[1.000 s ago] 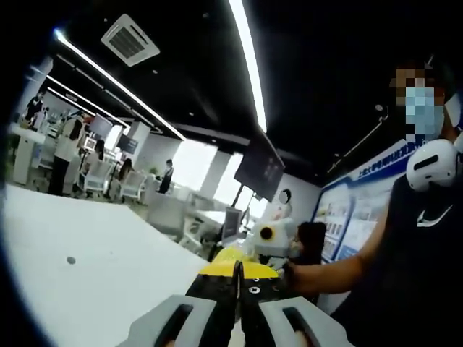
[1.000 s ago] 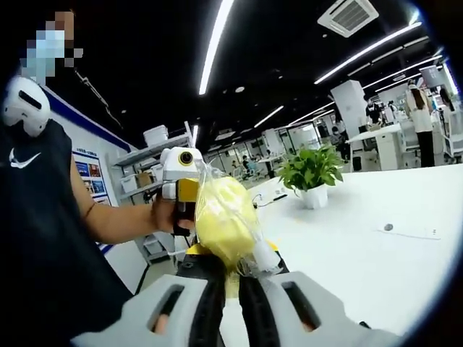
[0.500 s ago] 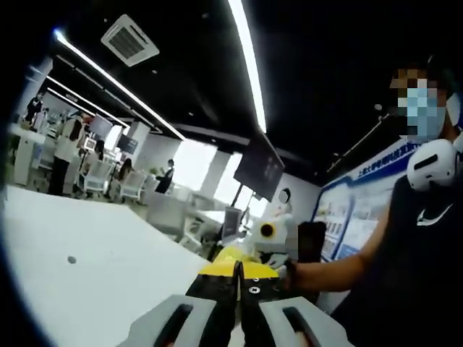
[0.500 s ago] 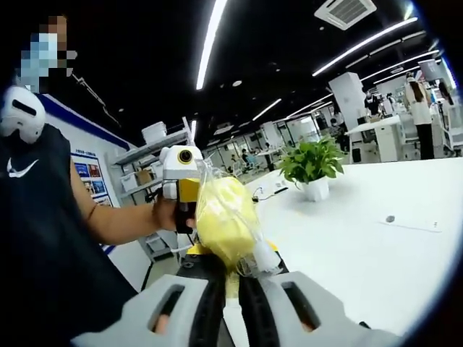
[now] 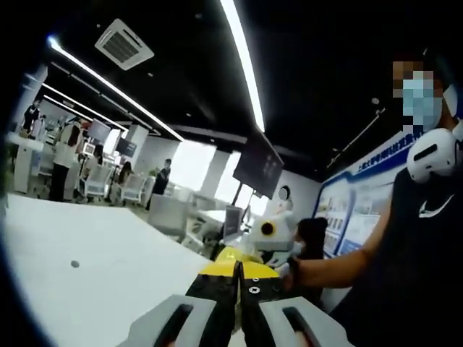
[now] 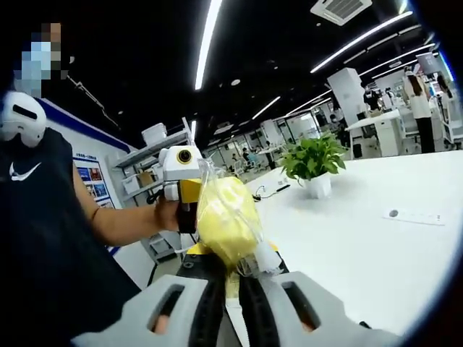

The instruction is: Compare the silicone blocks by pressing each to a similar depth, holding the contact briefly, and releasing to observe deformation and rebound differences across the visible hardness samples.

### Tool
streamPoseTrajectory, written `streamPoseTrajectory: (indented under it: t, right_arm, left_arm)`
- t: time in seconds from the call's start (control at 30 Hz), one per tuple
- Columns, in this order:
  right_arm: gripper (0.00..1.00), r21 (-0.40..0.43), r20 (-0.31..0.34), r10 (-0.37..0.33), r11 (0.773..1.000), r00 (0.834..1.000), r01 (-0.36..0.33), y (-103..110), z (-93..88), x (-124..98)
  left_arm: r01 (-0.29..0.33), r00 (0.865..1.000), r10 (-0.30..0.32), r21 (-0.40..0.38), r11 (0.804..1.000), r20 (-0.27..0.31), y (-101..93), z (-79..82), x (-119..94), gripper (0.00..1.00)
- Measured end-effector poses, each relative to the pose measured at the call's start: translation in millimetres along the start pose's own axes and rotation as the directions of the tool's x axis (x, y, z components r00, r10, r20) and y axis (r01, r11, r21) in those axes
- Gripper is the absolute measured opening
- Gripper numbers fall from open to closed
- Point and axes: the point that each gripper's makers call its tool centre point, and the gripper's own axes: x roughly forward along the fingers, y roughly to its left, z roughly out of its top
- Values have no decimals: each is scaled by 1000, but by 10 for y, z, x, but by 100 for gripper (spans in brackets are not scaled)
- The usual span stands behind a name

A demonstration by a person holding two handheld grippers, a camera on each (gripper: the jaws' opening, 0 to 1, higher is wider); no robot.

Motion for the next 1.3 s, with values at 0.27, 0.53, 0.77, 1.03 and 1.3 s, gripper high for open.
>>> streamPoseTrajectory:
  t: [0.27, 0.53, 0.77, 1.03, 1.3]
  right_arm:
    - [1, -10, -4, 5, 1000, 1000, -5, -6, -73, 39]
    - [0, -7, -13, 20, 1000, 1000, -20, -11, -56, 57]
    - [0, -51, -21, 32, 998, 999, -33, 34, -72, 43]
    - [1, -56, -6, 28, 998, 1000, -28, 6, -45, 40]
    - [7, -106, 22, 45, 993, 999, -42, -15, 7, 97]
  left_arm:
    - [0, 999, -1, -2, 1000, -39, 40, -84, -56, 0]
    - [-7, 999, 6, -7, 1000, -39, 43, -80, -66, 0]
    - [-4, 999, 4, -4, 1000, -52, -17, -105, -78, 0]
    - [-15, 999, 15, 13, 1000, -30, -3, -92, -71, 0]
    - [-32, 999, 32, 1, 999, -4, 30, -24, -81, 0]
